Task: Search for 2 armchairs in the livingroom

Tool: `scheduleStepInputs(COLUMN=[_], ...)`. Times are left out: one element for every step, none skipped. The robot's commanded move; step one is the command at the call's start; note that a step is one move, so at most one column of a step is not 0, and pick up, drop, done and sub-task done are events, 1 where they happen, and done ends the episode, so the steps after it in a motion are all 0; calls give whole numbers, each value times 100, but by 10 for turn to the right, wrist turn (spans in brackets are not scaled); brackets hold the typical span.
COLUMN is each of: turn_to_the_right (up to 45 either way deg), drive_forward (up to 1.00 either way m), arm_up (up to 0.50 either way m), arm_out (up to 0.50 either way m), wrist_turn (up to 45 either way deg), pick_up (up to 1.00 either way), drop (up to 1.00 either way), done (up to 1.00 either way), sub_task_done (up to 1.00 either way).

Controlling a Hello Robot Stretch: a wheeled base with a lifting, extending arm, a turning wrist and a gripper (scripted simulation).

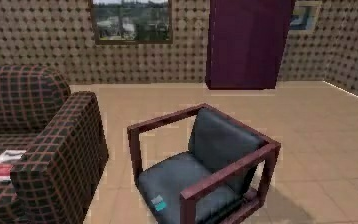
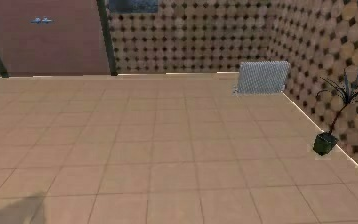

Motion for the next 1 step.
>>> scheduleStepInputs(turn_to_the_right=[0], drive_forward=[0], arm_up=[0], arm_out=[0], wrist_turn=[0], pick_up=[0], drop=[0], done=[0], sub_task_done=[100])
